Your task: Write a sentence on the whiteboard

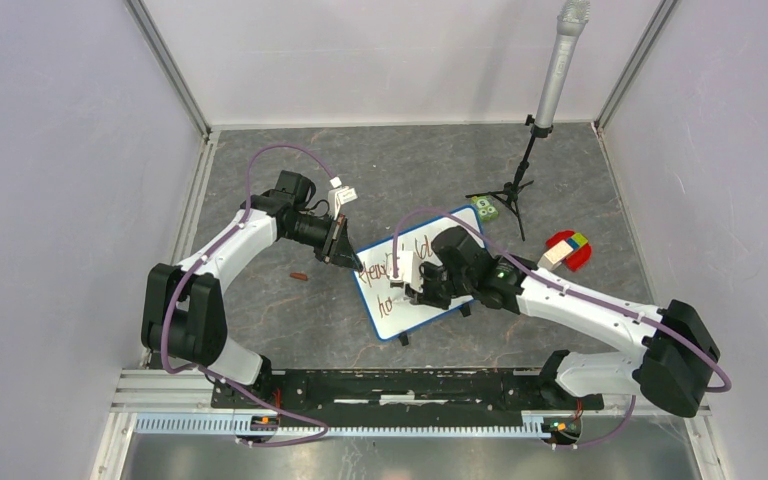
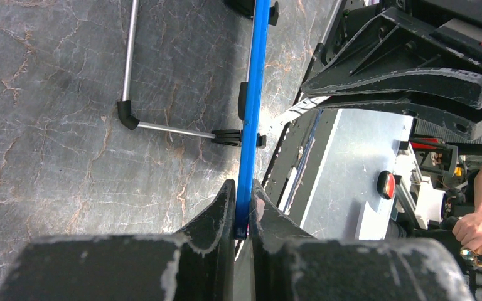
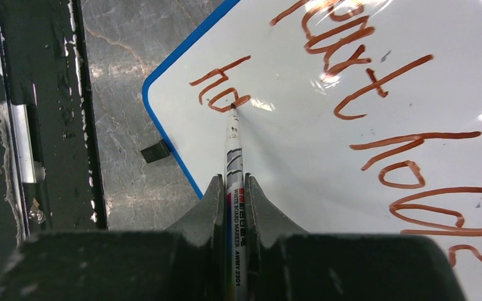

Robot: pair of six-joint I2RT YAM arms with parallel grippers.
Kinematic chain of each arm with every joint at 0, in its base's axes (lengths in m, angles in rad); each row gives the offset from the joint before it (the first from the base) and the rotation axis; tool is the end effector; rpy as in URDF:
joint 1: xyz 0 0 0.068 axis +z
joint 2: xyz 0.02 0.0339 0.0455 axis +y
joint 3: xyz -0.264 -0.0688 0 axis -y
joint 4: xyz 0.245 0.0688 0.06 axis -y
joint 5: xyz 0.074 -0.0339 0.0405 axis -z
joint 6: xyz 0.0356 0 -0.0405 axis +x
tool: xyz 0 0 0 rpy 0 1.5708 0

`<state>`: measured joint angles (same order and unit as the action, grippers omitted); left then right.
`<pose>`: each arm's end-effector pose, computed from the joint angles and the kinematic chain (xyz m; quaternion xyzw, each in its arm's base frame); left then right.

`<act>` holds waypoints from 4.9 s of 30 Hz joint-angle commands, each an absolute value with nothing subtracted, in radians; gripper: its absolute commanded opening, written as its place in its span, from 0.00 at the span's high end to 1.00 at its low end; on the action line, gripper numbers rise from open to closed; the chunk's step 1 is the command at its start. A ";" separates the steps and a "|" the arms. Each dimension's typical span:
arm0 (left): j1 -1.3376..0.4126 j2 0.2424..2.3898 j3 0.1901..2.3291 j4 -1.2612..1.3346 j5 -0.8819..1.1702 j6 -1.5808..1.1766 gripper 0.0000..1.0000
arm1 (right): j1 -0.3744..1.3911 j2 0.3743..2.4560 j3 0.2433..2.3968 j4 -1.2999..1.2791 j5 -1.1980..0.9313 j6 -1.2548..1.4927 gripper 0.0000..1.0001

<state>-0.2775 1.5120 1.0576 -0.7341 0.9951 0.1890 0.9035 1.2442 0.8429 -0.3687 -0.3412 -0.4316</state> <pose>0.2667 -0.1070 0.2368 0.2876 0.8184 -0.4755 0.1461 0.1525 0.2128 0.2482 -0.6138 0.6718 0.2418 0.3369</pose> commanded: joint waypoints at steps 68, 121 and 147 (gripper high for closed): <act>-0.281 1.495 1.089 -0.745 0.979 0.207 0.98 | 0.858 1.239 0.932 -0.406 -0.274 -0.463 1.00; -0.281 1.490 1.085 -0.746 0.988 0.212 0.98 | 0.889 1.243 0.914 -0.413 -0.302 -0.451 1.00; -0.281 1.497 1.091 -0.746 0.988 0.213 0.98 | 0.854 1.222 0.853 -0.445 -0.324 -0.449 1.00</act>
